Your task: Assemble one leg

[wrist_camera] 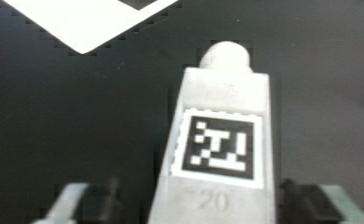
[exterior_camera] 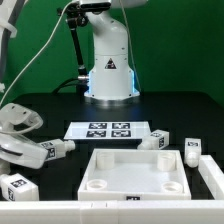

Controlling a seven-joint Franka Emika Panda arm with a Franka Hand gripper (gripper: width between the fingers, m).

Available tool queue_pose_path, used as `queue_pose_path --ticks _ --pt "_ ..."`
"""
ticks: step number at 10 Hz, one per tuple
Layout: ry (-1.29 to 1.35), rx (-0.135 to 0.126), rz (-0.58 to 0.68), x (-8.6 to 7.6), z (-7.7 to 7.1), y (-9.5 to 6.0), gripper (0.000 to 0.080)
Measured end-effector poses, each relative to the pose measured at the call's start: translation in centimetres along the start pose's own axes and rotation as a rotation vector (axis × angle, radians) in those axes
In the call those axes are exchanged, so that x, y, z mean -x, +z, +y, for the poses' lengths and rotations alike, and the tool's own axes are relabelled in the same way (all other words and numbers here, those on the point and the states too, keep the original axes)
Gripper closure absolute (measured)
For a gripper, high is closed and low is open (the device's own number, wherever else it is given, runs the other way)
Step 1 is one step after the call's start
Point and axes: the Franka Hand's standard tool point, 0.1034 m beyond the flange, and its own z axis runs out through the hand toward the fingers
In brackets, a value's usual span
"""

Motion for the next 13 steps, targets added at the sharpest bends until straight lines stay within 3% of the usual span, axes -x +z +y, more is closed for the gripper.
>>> queue_pose_path --ticks 3,4,6,7,8,9,10,13 --pt "-0.011 0.006 0.010 0.5 -0.6 -0.4 0.0510" --pt "-0.023 0.015 0.016 1.9 -1.7 -1.1 0.0510" --pt "-0.038 0.035 0.030 6.9 -4.6 -2.2 0.0510" --pt "-0.051 0.049 0.047 8.7 -6.3 -2.1 0.0510" --pt "-0.066 0.067 0.048 9.5 -7.4 -1.6 0.0510" --pt "-0.069 0.068 0.046 9.1 -7.1 -1.4 0.0510" --pt "-0.071 0.053 0.107 8.3 -7.4 -2.1 0.0510" --pt "-0.101 0.018 0.320 8.3 -8.8 -2.5 0.0510"
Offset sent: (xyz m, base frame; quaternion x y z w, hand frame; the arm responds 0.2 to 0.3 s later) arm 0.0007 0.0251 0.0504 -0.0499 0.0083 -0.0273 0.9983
